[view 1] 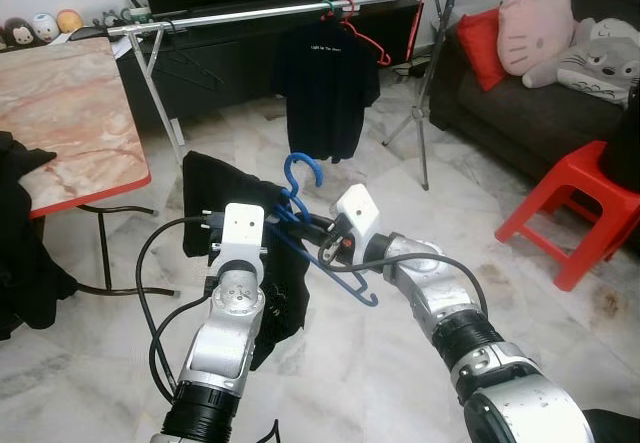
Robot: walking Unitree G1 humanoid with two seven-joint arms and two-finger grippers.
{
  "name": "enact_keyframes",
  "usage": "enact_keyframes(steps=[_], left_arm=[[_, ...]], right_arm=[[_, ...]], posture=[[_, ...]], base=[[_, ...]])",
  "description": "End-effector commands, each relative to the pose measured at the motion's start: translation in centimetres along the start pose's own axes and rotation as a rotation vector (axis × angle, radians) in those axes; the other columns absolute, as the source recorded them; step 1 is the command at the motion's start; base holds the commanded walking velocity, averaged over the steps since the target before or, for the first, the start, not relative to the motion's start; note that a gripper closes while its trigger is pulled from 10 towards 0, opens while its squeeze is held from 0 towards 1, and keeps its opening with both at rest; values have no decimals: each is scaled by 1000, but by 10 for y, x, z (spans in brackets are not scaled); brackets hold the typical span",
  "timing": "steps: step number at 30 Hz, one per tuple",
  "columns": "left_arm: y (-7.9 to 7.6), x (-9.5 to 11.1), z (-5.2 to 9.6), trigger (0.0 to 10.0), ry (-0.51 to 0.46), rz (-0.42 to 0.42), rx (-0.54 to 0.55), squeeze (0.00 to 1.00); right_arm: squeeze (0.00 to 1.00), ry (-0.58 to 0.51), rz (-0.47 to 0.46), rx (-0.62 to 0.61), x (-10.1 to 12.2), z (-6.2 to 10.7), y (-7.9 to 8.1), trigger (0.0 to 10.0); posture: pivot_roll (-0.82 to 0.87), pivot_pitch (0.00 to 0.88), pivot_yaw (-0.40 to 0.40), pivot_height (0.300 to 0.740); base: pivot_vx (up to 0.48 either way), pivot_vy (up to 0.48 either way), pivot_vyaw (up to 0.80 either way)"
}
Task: Hang hanger
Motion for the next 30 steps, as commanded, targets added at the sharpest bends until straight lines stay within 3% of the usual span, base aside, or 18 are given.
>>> enact_keyframes(steps=[1, 25, 30], left_arm=[[3, 6, -1, 0, -24, -8, 21, 0], [6, 10, -1, 0, -59, -15, 27, 0], [19, 13, -1, 0, -77, -14, 71, 0]], right_arm=[[0, -46, 32, 19, 15, -2, 5, 0], [0, -12, 36, 4, 11, 2, 1, 0], [0, 60, 58, -15, 2, 16, -11, 0]], posture=[[-60, 0, -17, 740], [-60, 0, -20, 740], [-63, 0, -24, 740]], base=[[0, 0, 0], [0, 0, 0], [0, 0, 0]])
Point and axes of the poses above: a point about 5 cm out from each wrist's last joint towards the gripper, its own z axis pointing back from the gripper into the wrist, its own x axis along the axis of the wrist's last joint, y = z × x, the point moved 5 cm from there along -z, pointing out of the wrist towards the gripper, and after that the axes turned 10 degrees about -z, right-handed, at the moved point
